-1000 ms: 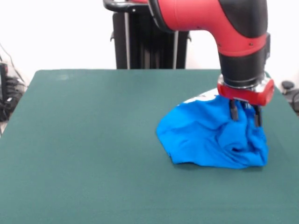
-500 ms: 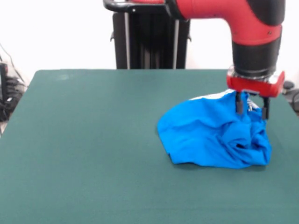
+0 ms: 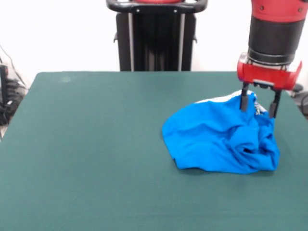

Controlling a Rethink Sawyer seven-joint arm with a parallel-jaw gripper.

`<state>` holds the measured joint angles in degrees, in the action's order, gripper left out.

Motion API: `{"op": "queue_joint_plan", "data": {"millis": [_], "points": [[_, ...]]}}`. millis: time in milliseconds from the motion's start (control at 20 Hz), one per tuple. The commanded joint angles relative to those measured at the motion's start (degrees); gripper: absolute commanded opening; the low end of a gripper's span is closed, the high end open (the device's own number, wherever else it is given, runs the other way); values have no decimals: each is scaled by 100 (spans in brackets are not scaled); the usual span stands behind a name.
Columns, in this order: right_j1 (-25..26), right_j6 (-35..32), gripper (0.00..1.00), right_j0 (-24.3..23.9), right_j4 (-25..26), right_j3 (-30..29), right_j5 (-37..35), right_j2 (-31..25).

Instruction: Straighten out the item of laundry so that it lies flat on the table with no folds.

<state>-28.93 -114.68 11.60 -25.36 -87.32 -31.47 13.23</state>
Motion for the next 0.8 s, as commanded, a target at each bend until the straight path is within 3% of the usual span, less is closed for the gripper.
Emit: {"op": "queue_joint_plan", "data": {"millis": [50,250,800], "points": [[1119,-2143,100,461,-101,495,356,656],[1488,-2367,100,716,-210,610,497,912],[2028,-2503,100,737,-384,791,912,710]]}}
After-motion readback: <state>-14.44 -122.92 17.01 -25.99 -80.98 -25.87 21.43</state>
